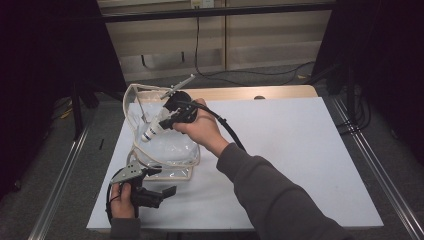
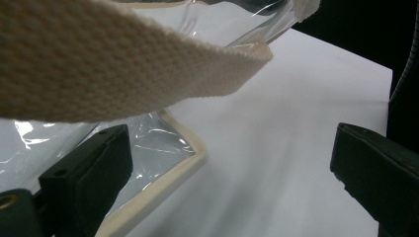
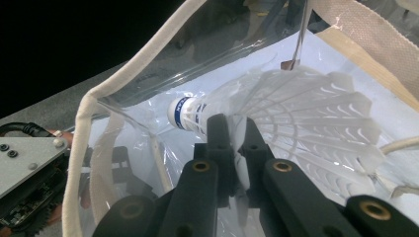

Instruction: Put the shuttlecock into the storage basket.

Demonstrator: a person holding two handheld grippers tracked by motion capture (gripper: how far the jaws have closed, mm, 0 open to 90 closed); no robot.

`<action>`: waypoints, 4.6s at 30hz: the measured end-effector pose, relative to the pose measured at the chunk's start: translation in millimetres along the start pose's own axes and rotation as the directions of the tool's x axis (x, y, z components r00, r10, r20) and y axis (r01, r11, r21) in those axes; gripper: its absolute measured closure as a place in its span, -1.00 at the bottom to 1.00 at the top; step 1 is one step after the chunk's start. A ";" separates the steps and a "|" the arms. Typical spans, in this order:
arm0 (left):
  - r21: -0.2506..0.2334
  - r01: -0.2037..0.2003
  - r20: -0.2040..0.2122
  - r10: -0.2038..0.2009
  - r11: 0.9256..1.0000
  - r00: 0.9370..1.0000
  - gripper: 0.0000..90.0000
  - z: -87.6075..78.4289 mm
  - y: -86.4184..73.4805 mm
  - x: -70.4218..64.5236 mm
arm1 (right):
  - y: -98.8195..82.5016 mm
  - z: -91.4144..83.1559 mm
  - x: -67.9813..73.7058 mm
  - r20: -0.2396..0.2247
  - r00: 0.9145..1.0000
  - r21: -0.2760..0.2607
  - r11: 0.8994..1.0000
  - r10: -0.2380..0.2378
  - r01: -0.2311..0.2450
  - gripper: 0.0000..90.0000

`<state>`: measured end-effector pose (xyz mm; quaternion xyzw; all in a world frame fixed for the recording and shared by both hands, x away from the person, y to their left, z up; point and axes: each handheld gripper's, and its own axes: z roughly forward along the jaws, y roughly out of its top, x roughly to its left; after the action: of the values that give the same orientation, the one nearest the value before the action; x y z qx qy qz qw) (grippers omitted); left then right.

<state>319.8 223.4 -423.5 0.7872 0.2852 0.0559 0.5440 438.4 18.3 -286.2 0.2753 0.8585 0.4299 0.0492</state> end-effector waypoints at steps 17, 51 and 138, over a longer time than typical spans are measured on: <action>0.002 0.005 -0.002 -0.005 1.000 1.000 -0.94 1.6 -0.5 0.1 | 1.7 3.2 -6.9 0.012 1.000 0.005 1.000 0.021 -0.021 0.94; -0.004 0.007 0.002 -0.006 1.000 1.000 -0.94 1.8 -0.4 -0.3 | 10.9 27.2 -7.0 0.022 1.000 0.044 0.999 0.011 -0.012 0.97; -0.016 0.010 0.005 -0.010 1.000 1.000 -0.94 0.0 -1.2 0.9 | 5.2 97.6 -3.1 0.034 0.999 0.152 0.988 -0.002 -0.003 0.97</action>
<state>320.1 224.2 -424.7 0.7814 0.2875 0.0535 0.5512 474.5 88.6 -343.7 0.2859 0.8877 0.3584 0.0425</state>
